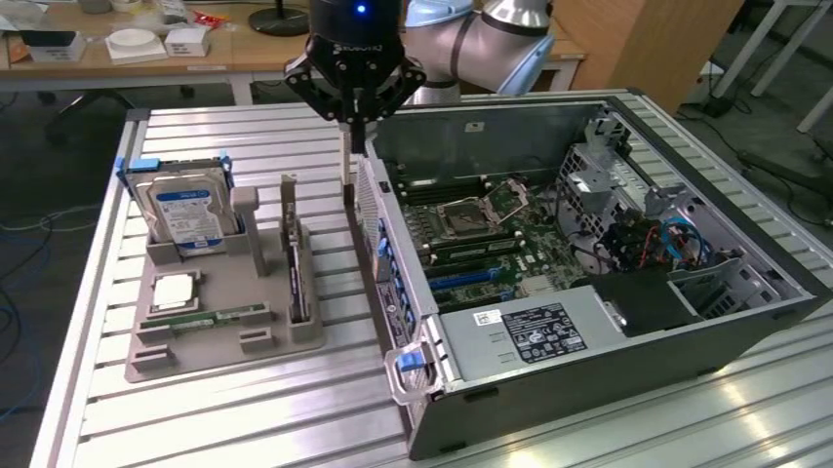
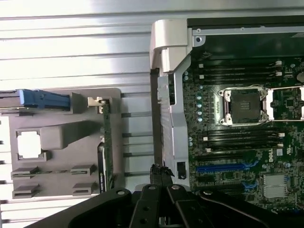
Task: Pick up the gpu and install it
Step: 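Reach for the gpu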
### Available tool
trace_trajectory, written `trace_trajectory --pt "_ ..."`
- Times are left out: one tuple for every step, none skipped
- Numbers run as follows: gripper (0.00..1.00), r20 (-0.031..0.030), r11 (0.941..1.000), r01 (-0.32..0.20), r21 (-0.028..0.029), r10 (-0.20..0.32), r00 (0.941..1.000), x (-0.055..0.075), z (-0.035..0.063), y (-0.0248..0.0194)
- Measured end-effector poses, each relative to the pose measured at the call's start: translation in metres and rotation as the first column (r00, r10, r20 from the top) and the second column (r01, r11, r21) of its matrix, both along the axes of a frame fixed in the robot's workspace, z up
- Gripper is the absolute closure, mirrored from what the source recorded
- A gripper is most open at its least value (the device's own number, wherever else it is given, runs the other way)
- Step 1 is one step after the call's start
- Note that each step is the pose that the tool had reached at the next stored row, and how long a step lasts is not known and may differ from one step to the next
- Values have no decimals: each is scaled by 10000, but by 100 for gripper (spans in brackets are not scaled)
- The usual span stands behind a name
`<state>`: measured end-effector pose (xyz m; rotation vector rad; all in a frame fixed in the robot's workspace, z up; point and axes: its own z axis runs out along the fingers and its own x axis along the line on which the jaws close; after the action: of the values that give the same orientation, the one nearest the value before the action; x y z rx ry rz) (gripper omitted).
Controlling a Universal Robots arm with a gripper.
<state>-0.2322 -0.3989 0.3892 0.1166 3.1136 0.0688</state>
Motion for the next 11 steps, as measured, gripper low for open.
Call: trace_trajectory --pt "90 0 10000 1 1 -1 10000 -33 0 0" --pt "90 0 10000 1 0 -1 10000 -60 0 0" --pt "90 -1 10000 0 0 0 10000 -88 0 0" --pt "90 0 10000 0 0 0 10000 -114 -1 0" --pt "90 0 10000 0 0 0 10000 -138 -1 0" --pt "90 -1 10000 -1 0 1 10000 -162 -1 0" --pt "90 0 10000 -1 0 1 10000 -188 -1 0" --pt "90 -1 10000 0 0 0 10000 -211 -1 0" --pt "90 0 10000 1 0 -1 10000 -233 -2 0" --pt "90 0 10000 1 1 -1 10000 -256 -2 0" --pt "90 -1 10000 1 0 -1 10000 -278 -2 0"
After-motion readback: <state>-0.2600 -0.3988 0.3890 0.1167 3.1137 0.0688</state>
